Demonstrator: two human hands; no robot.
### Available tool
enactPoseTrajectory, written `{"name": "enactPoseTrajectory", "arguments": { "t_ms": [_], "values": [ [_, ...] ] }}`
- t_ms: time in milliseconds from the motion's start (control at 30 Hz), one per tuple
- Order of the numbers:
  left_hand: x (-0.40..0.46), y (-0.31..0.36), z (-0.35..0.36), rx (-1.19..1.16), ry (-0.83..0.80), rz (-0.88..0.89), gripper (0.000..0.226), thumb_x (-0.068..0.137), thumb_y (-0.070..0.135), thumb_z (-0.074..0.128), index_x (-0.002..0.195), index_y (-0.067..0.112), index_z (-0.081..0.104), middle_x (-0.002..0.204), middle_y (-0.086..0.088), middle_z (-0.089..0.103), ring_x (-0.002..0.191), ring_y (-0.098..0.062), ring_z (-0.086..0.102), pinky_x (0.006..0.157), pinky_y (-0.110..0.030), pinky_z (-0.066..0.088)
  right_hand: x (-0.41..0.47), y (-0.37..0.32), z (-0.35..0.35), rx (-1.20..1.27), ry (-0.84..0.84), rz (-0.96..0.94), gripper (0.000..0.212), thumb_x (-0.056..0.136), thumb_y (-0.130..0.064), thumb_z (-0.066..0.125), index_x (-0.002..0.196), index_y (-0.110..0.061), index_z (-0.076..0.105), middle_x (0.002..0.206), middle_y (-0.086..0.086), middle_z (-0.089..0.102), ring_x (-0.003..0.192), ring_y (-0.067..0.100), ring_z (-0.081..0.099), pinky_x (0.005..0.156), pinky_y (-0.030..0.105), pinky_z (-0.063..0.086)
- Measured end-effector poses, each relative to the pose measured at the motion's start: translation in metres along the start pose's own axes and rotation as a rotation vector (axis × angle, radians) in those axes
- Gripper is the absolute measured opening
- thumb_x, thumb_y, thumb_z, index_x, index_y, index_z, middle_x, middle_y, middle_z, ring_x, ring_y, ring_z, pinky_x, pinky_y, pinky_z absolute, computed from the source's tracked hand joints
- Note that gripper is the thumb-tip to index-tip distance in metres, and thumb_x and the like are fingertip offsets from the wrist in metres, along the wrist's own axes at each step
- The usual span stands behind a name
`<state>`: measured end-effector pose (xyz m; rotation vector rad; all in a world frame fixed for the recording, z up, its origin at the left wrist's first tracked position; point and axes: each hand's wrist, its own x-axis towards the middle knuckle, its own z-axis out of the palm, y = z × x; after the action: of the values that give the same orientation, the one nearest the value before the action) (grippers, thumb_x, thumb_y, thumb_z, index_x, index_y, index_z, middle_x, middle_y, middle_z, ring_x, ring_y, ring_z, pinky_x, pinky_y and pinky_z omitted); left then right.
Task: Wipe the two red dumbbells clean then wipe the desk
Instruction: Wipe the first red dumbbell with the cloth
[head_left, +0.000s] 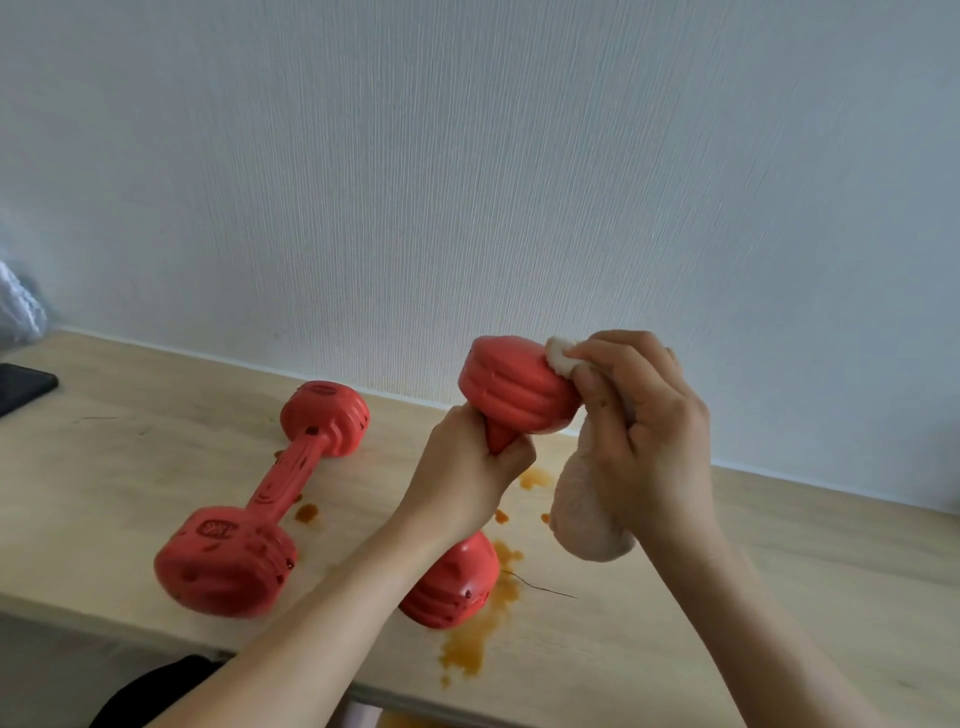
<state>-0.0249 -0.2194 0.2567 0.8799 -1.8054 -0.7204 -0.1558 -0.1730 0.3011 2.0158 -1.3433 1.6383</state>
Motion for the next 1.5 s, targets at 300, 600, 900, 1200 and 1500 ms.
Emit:
{"name": "enactPoseTrajectory", "arguments": {
  "t_ms": [300,600,900,1200,1500],
  "values": [
    [0.002,0.003,0.0,0.01,-0.043,-0.016,0.032,0.076,0.021,0.051,0.053,0.015,0.029,0.039,0.007,0.027,0.04,-0.008,0.025,0.04,-0.015,0.019,0.013,0.0,-0.011,-0.021,-0.118,0.027,0.015,0.093,-0.016,0.055,0.091,-0.018,0.07,0.092,-0.011,0.061,0.087,0.021,0.059,0.077,0.034,0.048],
    [-0.006,0.007,0.0,-0.012,-0.057,0.051,0.035,0.075,0.011,0.058,0.053,0.009,0.03,0.044,0.005,0.024,0.044,-0.009,0.023,0.041,-0.017,0.017,0.035,-0.008,-0.01,0.204,-0.371,0.176,0.025,0.095,-0.027,0.049,0.105,-0.022,0.071,0.104,-0.013,0.069,0.105,0.008,0.061,0.094,0.034,0.045],
    [-0.009,0.013,0.001,-0.023,-0.093,0.088,0.027,0.067,0.013,0.051,0.059,-0.006,0.034,0.05,-0.012,0.027,0.048,-0.01,0.024,0.044,-0.022,0.017,0.036,-0.024,-0.014,0.038,-0.416,-0.129,0.028,0.094,-0.023,0.044,0.094,-0.015,0.07,0.101,-0.006,0.066,0.099,0.016,0.062,0.087,0.042,0.046],
    [-0.015,0.012,0.008,-0.002,-0.05,0.07,0.021,0.072,0.005,0.058,0.057,0.006,0.044,0.05,-0.012,0.044,0.053,-0.016,0.04,0.046,-0.013,0.027,0.046,-0.002,-0.016,0.143,-0.542,0.36,0.025,0.098,-0.02,0.047,0.09,-0.013,0.069,0.094,-0.012,0.072,0.091,-0.002,0.064,0.086,0.019,0.047],
    [-0.013,0.008,0.012,0.042,-0.065,0.051,0.021,0.065,0.02,0.052,0.054,0.019,0.035,0.048,0.007,0.037,0.056,-0.013,0.043,0.051,-0.022,0.028,0.03,-0.009,-0.017,-0.004,-0.325,0.436,0.032,0.097,-0.017,0.048,0.068,-0.008,0.058,0.067,-0.015,0.062,0.064,-0.008,0.056,0.06,0.007,0.036]
  ]
}}
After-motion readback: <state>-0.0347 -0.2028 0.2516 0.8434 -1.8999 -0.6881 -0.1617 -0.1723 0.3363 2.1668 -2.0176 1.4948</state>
